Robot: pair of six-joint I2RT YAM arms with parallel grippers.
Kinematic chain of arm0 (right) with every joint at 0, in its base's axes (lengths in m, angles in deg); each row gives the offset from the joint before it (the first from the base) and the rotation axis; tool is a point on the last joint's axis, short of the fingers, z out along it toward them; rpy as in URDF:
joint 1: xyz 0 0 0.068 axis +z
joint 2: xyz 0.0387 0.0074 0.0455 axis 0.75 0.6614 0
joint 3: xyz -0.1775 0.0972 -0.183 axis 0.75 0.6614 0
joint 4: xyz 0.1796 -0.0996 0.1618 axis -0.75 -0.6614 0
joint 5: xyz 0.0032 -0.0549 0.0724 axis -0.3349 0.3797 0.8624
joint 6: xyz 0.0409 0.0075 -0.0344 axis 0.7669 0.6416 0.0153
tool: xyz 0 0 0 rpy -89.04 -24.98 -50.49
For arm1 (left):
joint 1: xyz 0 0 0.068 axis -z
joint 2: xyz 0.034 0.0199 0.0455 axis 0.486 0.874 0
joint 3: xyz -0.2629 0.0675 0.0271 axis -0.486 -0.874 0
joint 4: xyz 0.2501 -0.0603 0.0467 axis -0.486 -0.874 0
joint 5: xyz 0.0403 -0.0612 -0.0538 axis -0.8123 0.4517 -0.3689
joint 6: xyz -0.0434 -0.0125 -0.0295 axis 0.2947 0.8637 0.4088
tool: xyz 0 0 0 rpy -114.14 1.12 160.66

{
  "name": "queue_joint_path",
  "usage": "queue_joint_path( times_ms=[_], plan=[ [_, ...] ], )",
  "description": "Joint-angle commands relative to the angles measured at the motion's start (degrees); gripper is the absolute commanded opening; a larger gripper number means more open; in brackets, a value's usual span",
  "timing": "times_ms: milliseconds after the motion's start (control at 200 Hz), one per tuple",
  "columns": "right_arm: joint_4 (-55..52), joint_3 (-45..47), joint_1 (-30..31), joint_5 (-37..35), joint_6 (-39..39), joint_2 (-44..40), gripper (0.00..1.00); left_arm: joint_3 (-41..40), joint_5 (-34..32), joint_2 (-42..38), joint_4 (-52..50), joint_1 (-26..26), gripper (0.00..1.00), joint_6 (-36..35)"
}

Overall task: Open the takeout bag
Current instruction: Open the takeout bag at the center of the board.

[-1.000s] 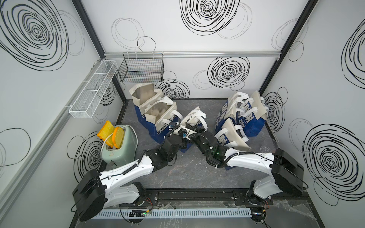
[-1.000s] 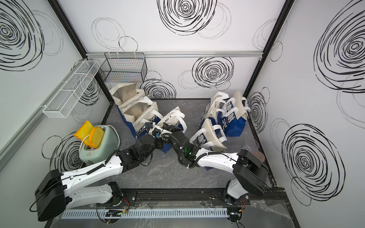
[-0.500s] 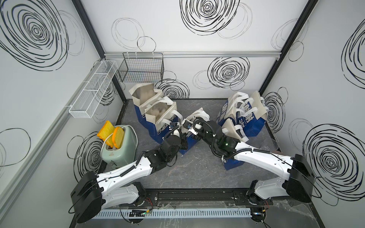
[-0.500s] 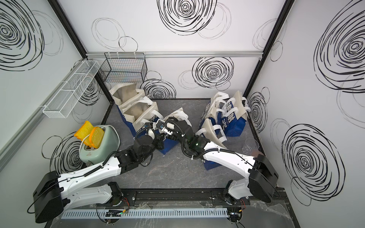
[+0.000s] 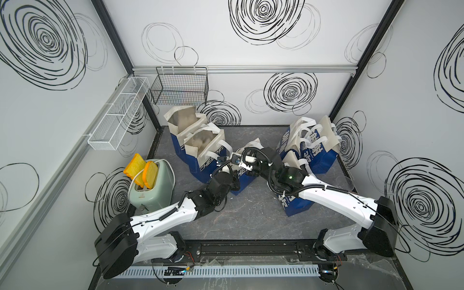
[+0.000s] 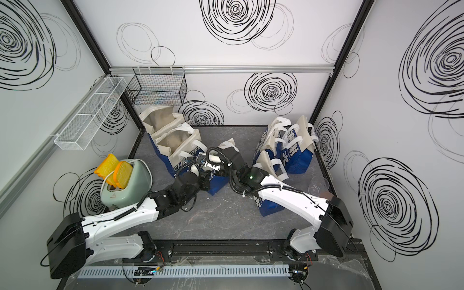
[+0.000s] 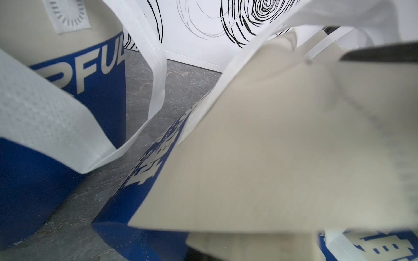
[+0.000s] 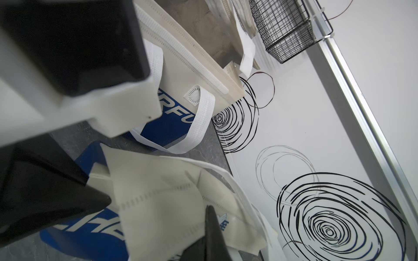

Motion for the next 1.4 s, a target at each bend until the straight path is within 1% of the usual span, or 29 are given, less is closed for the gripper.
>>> queue_joint_path(
  times_ms=[0,255,350,485,610,735,895,1041,1176,1276,1396],
  plan=[
    [6.6,-6.6,-1.8,-5.7,-3.3,-0.8,0.00,-3.6,0.6,3.3,-16.0,-0.6,0.00,0.7],
    [4.8,-12.9,-1.8,-6.3,-8.0,1.3,0.00,-3.0,1.1,4.7,-16.9,-1.0,0.00,-0.4],
    [4.7,-13.8,-1.8,-5.9,-7.2,1.8,0.00,-2.7,1.6,4.3,-16.1,-1.1,0.00,-1.0],
    [1.6,-13.4,-2.1,-1.6,-3.6,1.5,0.00,-2.6,2.8,3.2,-14.2,-1.2,0.00,-2.0],
    [-0.4,-15.2,-1.9,-0.5,-4.0,2.2,0.00,-1.7,3.0,4.8,-15.6,-1.4,0.00,-2.3],
    [-1.9,-18.4,-2.3,-0.7,-6.7,3.6,0.00,-1.2,3.5,6.4,-16.2,-1.1,0.00,-2.6],
    [-2.5,-21.9,-3.8,0.5,-7.6,5.0,0.00,-0.8,3.8,8.1,-16.9,-0.5,0.00,-3.0],
    [-3.1,-23.7,-4.7,2.5,-6.1,5.5,0.00,-0.7,4.2,7.7,-16.6,0.0,0.00,-3.0],
    [-4.5,-21.4,-5.1,4.4,-2.1,4.4,0.00,-0.3,5.5,5.2,-15.6,-0.1,0.00,-3.4],
    [-5.1,-15.8,-5.2,6.9,1.9,2.2,0.00,0.1,7.6,2.2,-14.6,-0.7,0.00,-3.2],
    [-2.4,-8.3,-5.1,8.8,7.6,-0.7,0.00,0.8,9.8,-0.9,-14.5,-2.0,0.00,-2.2]
  ],
)
